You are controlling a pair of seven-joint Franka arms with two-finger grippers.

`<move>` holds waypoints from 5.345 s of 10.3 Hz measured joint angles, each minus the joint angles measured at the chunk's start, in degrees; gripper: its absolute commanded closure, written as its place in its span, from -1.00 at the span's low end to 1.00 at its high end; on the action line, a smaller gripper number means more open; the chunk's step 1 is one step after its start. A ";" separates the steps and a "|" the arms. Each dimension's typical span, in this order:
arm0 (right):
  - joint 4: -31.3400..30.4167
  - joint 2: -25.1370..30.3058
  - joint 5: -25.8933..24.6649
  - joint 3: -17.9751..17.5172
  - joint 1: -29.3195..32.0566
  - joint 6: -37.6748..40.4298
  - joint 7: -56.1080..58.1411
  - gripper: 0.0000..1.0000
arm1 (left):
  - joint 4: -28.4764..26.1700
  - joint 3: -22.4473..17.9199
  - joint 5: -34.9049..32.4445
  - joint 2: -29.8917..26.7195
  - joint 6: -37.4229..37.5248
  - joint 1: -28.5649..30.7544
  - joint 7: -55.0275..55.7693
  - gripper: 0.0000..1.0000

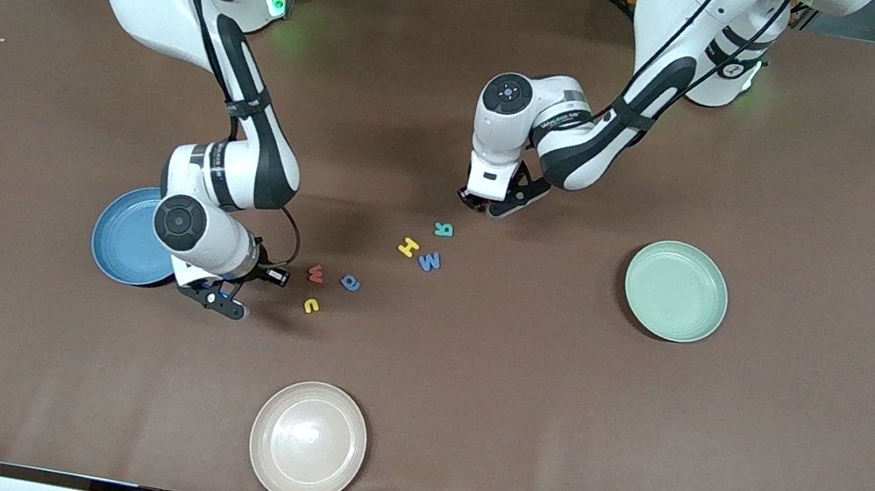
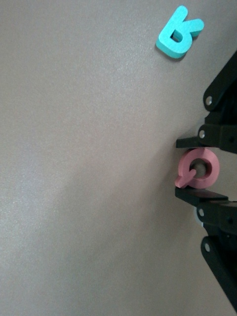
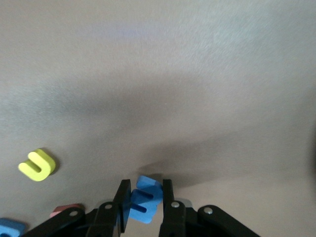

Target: Sort upper and lower case letters into plates

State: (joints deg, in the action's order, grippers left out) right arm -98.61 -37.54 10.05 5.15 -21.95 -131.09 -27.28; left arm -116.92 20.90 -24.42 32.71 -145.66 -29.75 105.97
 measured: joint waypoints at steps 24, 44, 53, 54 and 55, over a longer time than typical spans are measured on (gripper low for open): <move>2.06 3.40 -4.63 -0.66 7.85 9.76 26.71 -1.00 | -4.53 23.22 0.02 -7.36 20.98 60.05 -64.84 -0.97; -1.53 -2.71 -0.18 -0.62 -8.75 -9.10 23.90 0.84 | 9.46 23.83 0.16 1.48 19.82 30.12 -18.61 -1.00; -1.02 -1.70 -0.19 0.44 -7.93 -8.41 24.22 1.00 | 14.55 16.49 -7.44 7.91 11.56 13.53 -18.27 -1.00; -0.64 -0.68 -0.20 0.78 -6.32 -6.26 25.84 1.00 | 16.51 14.43 -7.44 8.48 11.49 10.41 -18.27 -1.00; -0.36 0.95 -0.20 0.94 -3.59 -3.33 28.67 1.00 | 19.46 11.64 -7.44 9.60 11.47 6.60 -18.27 -1.00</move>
State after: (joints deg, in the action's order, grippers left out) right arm -98.97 -36.59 9.85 6.09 -25.54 -134.42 1.39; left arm -97.46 32.54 -31.86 42.31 -134.19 -23.15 87.71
